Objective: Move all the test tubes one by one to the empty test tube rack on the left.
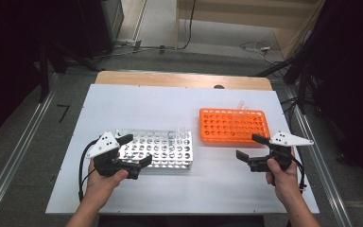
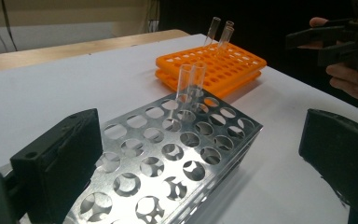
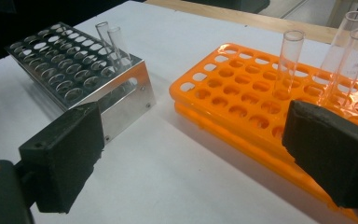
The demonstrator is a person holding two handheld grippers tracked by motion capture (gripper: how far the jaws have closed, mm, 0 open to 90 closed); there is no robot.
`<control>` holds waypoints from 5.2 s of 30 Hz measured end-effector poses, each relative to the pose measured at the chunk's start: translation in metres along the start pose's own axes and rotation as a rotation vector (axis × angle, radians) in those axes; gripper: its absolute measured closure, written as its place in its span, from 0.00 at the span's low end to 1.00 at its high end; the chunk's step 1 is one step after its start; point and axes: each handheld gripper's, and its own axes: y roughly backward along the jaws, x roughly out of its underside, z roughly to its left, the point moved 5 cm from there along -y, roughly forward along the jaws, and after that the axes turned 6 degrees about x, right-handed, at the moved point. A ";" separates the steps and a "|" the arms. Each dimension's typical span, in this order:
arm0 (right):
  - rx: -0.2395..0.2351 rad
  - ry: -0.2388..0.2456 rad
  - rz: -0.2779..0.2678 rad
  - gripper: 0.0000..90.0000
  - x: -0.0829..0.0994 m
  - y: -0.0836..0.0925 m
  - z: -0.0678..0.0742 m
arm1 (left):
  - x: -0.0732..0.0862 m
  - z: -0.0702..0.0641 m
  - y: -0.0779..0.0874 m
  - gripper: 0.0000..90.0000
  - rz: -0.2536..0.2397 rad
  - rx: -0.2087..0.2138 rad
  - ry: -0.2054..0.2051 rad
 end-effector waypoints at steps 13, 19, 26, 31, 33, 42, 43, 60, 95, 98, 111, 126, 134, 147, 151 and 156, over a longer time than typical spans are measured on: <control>0.058 -0.020 -0.012 0.11 -0.020 -0.022 -0.022 | 0.001 0.002 -0.003 0.00 0.002 -0.011 0.008; 0.117 -0.047 0.003 0.25 -0.020 -0.039 -0.037 | 0.002 0.003 -0.004 0.00 0.002 -0.010 0.016; 0.157 -0.084 0.054 0.42 -0.017 -0.060 -0.049 | 0.003 0.004 -0.005 0.00 0.005 -0.010 0.022; 0.164 -0.102 0.074 0.50 -0.016 -0.075 -0.053 | 0.002 0.005 -0.004 0.00 -0.003 -0.017 0.018; 0.173 -0.102 0.088 0.53 -0.015 -0.080 -0.055 | 0.002 0.005 -0.004 0.00 -0.004 -0.018 0.017; 0.200 -0.098 0.120 0.65 -0.013 -0.094 -0.062 | 0.000 0.004 -0.005 0.00 -0.007 -0.023 0.016; 0.207 -0.096 0.123 0.65 -0.013 -0.095 -0.063 | 0.000 0.003 -0.005 0.00 -0.006 -0.023 0.014; 0.262 -0.085 0.110 0.76 -0.010 -0.109 -0.064 | 0.000 0.006 -0.002 0.00 -0.013 -0.029 0.014; 0.291 -0.091 0.047 0.82 -0.012 -0.110 -0.059 | 0.001 0.002 -0.009 0.00 0.008 -0.023 0.004; 0.292 -0.082 0.031 0.82 -0.015 -0.107 -0.058 | 0.000 0.003 -0.009 0.00 0.005 -0.023 0.009; 0.253 -0.062 -0.029 0.82 -0.032 -0.077 -0.042 | -0.002 0.001 -0.009 0.00 0.005 -0.013 -0.003; 0.139 -0.009 -0.032 0.82 -0.025 -0.037 0.007 | -0.005 -0.004 -0.010 0.00 0.007 0.000 -0.024; 0.106 0.029 -0.042 0.82 -0.016 -0.021 0.034 | -0.007 -0.011 -0.011 0.01 0.005 0.016 -0.031; 0.013 0.056 -0.029 0.82 -0.003 -0.009 0.076 | -0.010 -0.026 -0.015 0.01 0.011 0.055 -0.049; -0.023 0.080 -0.025 0.82 -0.002 -0.010 0.091 | -0.011 -0.030 -0.017 0.01 0.014 0.064 -0.052; -0.072 0.104 -0.012 0.82 -0.001 -0.015 0.111 | -0.010 -0.040 -0.023 0.04 0.024 0.092 -0.063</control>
